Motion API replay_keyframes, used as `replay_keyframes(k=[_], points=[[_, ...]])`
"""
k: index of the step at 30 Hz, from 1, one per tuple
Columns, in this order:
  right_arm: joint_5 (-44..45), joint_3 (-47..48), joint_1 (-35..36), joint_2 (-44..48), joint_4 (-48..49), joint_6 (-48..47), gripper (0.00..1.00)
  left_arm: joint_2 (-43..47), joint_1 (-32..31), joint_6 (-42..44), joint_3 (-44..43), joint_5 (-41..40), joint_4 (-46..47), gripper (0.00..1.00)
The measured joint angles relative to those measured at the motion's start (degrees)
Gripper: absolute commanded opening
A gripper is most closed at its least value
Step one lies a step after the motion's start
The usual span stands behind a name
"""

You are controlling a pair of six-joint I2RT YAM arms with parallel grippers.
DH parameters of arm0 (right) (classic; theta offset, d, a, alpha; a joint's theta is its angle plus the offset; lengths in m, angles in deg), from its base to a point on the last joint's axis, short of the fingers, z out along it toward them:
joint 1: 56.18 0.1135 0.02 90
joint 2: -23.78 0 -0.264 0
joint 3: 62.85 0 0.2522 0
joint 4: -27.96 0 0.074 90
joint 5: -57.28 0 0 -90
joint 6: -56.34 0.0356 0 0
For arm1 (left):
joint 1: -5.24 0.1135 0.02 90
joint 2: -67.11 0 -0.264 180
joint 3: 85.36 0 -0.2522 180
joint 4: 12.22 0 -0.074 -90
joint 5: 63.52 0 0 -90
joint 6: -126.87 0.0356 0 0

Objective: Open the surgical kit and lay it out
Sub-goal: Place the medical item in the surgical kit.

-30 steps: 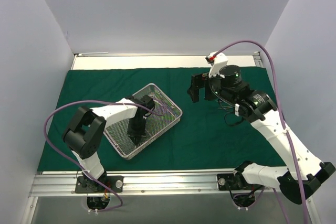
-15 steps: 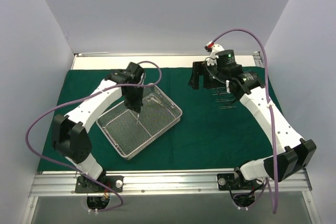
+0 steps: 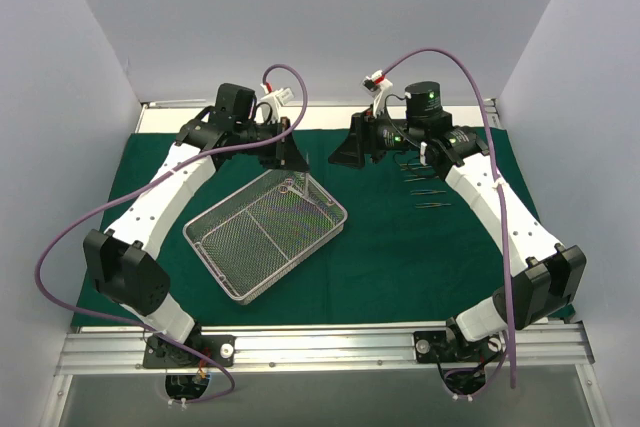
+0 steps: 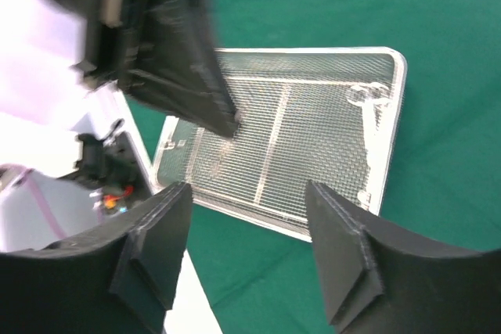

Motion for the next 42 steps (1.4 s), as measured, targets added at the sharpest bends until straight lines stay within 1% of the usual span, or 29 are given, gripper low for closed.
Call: replay_keyframes(k=[1, 4, 9, 10, 16, 22, 32, 42], points=[[-1.62, -0.02, 0.00, 0.00, 0.63, 0.02, 0.51, -0.42, 0.09, -0.85, -0.11, 2.14, 2.03, 0.02], [-5.75, -0.13, 0.00, -0.07, 1.70, -0.22, 0.43, -1.57, 0.24, -3.61, -0.09, 7.32, 7.32, 0.02], [-9.35, -1.68, 0.00, -0.07, 2.01, -1.16, 0.38, -2.40, 0.85, -9.11, 0.33, 13.18, 15.72, 0.02], [-9.70, -2.14, 0.00, -0.07, 2.05, -1.29, 0.36, -2.40, 1.07, -10.03, 0.44, 14.03, 17.14, 0.02], [-10.84, -3.80, 0.00, -0.07, 2.21, -1.40, 0.31, -2.40, 1.55, -15.54, 2.64, 17.64, 25.29, 0.02], [-11.69, -5.03, 0.00, -0.07, 4.57, 0.09, 0.30, -2.40, 1.53, -18.82, 5.81, 19.17, 28.57, 0.02], [-12.59, -5.05, -0.02, -0.70, 5.99, 0.83, 0.27, -2.40, 1.53, -21.33, 6.03, 20.31, 32.24, 0.02], [-12.59, -5.07, -0.07, -1.05, 7.34, 1.84, 0.27, -2.40, 1.29, -22.58, 7.17, 20.98, 34.12, 0.02]])
